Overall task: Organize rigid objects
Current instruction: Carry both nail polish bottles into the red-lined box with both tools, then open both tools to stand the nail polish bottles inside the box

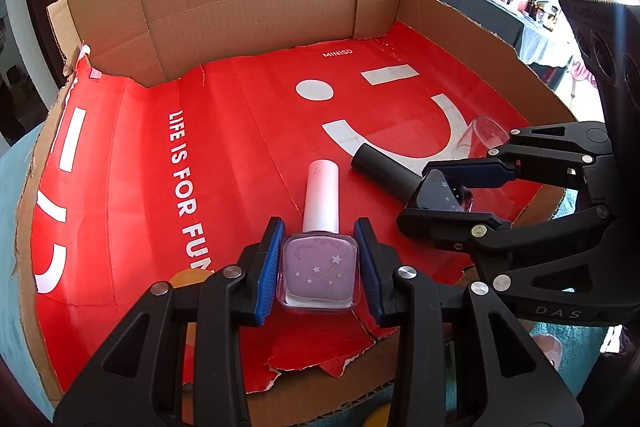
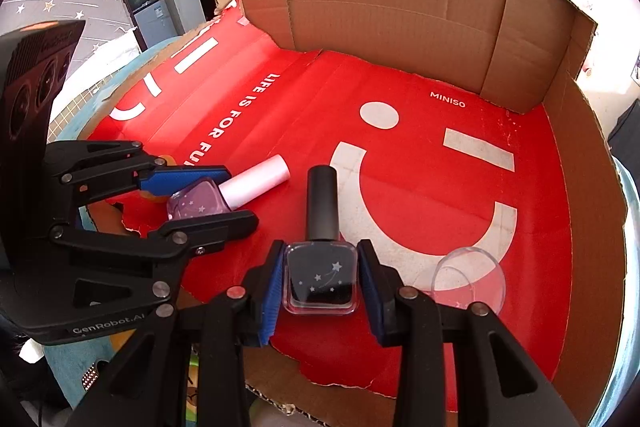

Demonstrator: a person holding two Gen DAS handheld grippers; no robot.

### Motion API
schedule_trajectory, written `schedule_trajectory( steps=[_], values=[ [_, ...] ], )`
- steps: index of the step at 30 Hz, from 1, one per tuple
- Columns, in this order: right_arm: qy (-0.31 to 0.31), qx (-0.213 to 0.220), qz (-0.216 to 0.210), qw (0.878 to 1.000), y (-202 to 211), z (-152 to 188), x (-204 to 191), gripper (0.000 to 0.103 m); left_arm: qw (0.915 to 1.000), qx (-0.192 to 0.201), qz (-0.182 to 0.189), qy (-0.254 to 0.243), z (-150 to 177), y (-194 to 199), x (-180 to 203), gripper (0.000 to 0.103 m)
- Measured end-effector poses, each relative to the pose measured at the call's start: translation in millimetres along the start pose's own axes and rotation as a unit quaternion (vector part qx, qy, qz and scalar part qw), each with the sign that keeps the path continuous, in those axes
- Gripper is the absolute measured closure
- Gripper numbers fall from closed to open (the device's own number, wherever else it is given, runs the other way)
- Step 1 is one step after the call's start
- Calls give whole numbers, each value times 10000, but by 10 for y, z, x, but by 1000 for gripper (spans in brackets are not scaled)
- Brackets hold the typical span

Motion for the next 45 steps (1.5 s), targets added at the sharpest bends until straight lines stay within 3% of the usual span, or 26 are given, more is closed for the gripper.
schedule_trajectory(
  steps=[15,20,27,34,40,43,45],
  values=[
    [15,14,1,10000,-1,-2,-6,64,10000,21,47,50,8,27,-15,69],
    [14,17,-3,10000,1,4,-10,63,9999,110,-55,71,3,72,-37,57],
    [16,120,49,9999,107,24,2,60,9994,271,-114,161,1,207,-59,53],
    [-48,442,127,9989,448,41,14,54,9961,785,-284,273,42,604,-21,38],
    [-130,907,214,9956,909,82,-20,41,9890,1368,-439,347,123,1068,86,30],
    [-187,1180,240,9925,1165,144,-49,30,9835,1694,-563,309,207,1318,173,25],
    [-209,1374,281,9899,1337,205,-81,23,9791,1900,-670,277,274,1473,238,17]
  ],
)
Point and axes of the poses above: each gripper's, at about its wrist camera, not at the fingertips, and y roughly against the way its jaws point, x to its right, z to its underside, the point moved 2 cm from there along -y, roughly the way its jaws point, and after that the axes turned 7 degrees about z, right-handed, at the moved point
